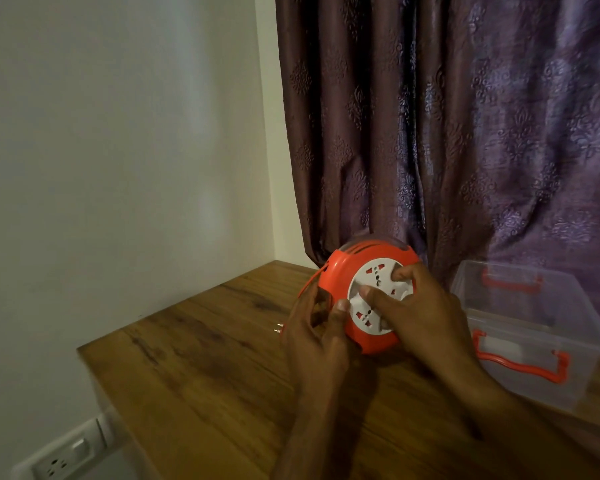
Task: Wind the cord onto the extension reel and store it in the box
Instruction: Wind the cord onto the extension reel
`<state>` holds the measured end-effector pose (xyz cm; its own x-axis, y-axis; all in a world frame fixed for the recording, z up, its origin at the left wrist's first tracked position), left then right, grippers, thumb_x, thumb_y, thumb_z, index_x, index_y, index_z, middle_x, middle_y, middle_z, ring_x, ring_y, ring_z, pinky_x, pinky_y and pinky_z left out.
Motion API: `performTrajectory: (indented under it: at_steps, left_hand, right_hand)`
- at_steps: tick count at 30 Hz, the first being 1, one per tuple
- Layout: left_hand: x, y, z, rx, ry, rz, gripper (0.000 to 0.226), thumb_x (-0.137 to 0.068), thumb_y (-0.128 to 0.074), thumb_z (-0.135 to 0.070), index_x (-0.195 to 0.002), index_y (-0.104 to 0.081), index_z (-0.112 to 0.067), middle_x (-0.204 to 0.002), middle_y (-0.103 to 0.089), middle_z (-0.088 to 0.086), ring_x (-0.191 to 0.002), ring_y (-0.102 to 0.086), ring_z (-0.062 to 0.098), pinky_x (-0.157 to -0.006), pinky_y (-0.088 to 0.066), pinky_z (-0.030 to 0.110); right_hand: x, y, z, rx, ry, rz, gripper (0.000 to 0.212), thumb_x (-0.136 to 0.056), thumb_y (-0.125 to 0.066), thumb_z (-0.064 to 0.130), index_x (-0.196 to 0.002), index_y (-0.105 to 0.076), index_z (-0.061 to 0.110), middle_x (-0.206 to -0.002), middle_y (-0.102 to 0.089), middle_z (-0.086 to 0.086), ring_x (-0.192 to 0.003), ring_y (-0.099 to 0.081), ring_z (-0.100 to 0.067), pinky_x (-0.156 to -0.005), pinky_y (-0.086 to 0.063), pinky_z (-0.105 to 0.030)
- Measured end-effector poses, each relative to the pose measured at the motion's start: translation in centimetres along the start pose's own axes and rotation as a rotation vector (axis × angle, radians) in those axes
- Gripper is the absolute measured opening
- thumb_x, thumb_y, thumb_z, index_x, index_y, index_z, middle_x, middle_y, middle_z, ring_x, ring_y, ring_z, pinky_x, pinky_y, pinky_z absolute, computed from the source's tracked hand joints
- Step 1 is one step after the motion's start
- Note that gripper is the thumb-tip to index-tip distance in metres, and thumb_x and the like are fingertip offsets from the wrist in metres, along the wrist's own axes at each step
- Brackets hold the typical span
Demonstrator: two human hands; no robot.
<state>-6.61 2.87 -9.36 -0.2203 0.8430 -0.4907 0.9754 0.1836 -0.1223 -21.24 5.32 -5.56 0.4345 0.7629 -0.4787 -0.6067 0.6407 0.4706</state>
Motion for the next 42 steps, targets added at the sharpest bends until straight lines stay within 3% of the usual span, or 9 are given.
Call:
performTrajectory:
  at_steps: [6,15,18,21,25,28,32,36,42]
  left_hand:
    - [-0.3,0.4,0.5,0.033,0.047,-0.029,0.055,-0.075,-0.06,-0.053,-0.126,-0.056,-0.032,-0.113,-0.063,-0.013,-0.095,-0.062,0.003,-0.064,-0.055,0.015]
    - [-0.8,0.8,1.3,0.081,0.116,-0.078,0.044,-0.082,-0.063,-0.044,-0.124,-0.055,-0.032,-0.112,-0.06,-0.013,-0.092,-0.061,0.003,-0.065,-0.056,0.02]
    - [-0.8,0.8,1.3,0.092,0.127,-0.077,0.047,-0.082,-0.064,-0.044,-0.126,-0.056,-0.028,-0.114,-0.063,-0.009,-0.095,-0.064,0.009,-0.072,-0.059,0.028]
    - [-0.8,1.0,1.2,0.096,0.129,-0.081,0.048,-0.082,-0.064,-0.043,-0.126,-0.056,-0.027,-0.112,-0.062,-0.01,-0.092,-0.062,0.005,-0.066,-0.056,0.019]
    - [-0.6,0.9,0.9,0.094,0.129,-0.057,0.044,-0.079,-0.063,-0.047,-0.12,-0.057,-0.033,-0.105,-0.062,-0.017,-0.089,-0.061,0.001,-0.062,-0.055,0.016]
    - [-0.5,0.7,0.7,0.118,0.148,-0.021,0.034,-0.078,-0.064,-0.046,-0.11,-0.054,-0.042,-0.097,-0.06,-0.025,-0.087,-0.063,0.003,-0.067,-0.06,0.026]
    - [-0.5,0.7,0.6,0.106,0.137,-0.015,0.035,-0.083,-0.065,-0.038,-0.117,-0.058,-0.033,-0.105,-0.063,-0.016,-0.091,-0.063,0.005,-0.068,-0.06,0.029]
    - [-0.2,0.5,0.5,0.105,0.138,-0.009,0.046,-0.079,-0.064,-0.047,-0.121,-0.058,-0.031,-0.116,-0.065,-0.007,-0.098,-0.064,0.012,-0.071,-0.06,0.028]
    - [-0.1,0.5,0.4,0.055,0.087,-0.012,0.044,-0.074,-0.06,-0.058,-0.115,-0.057,-0.043,-0.107,-0.066,-0.018,-0.093,-0.064,0.002,-0.074,-0.058,0.026]
  right_hand:
    - [0.1,0.7,1.1,0.155,0.199,0.026,0.042,-0.078,-0.056,0.059,-0.111,-0.041,0.038,-0.092,-0.066,0.005,-0.088,-0.063,-0.02,-0.073,-0.051,-0.036]
    - [1.2,-0.3,2.5,0.469,0.545,0.196,0.056,-0.087,-0.055,0.028,-0.126,-0.024,0.054,-0.141,-0.028,0.004,-0.112,-0.053,-0.025,-0.077,-0.05,-0.039]
    - [1.1,-0.8,2.0,0.543,0.541,0.266,0.064,-0.087,-0.057,0.034,-0.132,-0.017,0.056,-0.153,-0.015,0.001,-0.128,-0.04,-0.029,-0.094,-0.045,-0.042]
    - [1.0,-0.9,1.6,0.595,0.543,0.324,0.071,-0.086,-0.059,0.043,-0.134,-0.009,0.058,-0.156,-0.002,0.004,-0.136,-0.028,-0.028,-0.105,-0.034,-0.044]
    - [1.1,-0.5,1.8,0.632,0.577,0.276,0.069,-0.086,-0.055,0.047,-0.133,-0.005,0.057,-0.153,-0.008,0.002,-0.129,-0.038,-0.028,-0.096,-0.044,-0.044]
    - [1.0,-0.4,1.8,0.658,0.575,0.236,0.065,-0.085,-0.052,0.05,-0.134,-0.009,0.056,-0.149,-0.014,-0.001,-0.124,-0.045,-0.025,-0.086,-0.049,-0.039]
    - [0.9,-0.2,1.9,0.632,0.549,0.137,0.064,-0.085,-0.052,0.047,-0.133,-0.012,0.057,-0.126,-0.037,0.0,-0.097,-0.06,-0.022,-0.064,-0.049,-0.031]
    - [0.5,-0.4,1.4,0.577,0.462,0.119,0.066,-0.08,-0.05,0.061,-0.133,-0.011,0.055,-0.125,-0.043,-0.002,-0.102,-0.058,-0.026,-0.074,-0.051,-0.04]
    - [0.5,-0.3,1.2,0.548,0.409,0.071,0.069,-0.073,-0.05,0.07,-0.133,-0.024,0.05,-0.121,-0.06,0.001,-0.102,-0.06,-0.026,-0.078,-0.051,-0.038]
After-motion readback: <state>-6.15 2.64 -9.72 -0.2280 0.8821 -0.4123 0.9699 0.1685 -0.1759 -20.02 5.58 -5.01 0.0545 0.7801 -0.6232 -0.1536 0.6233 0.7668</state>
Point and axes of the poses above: each hand's wrist, its own x-axis away from the middle knuckle, its own y-axis out of the back of the hand, z = x × y, the point moved 3 cm from there along -x, towards the middle knuckle
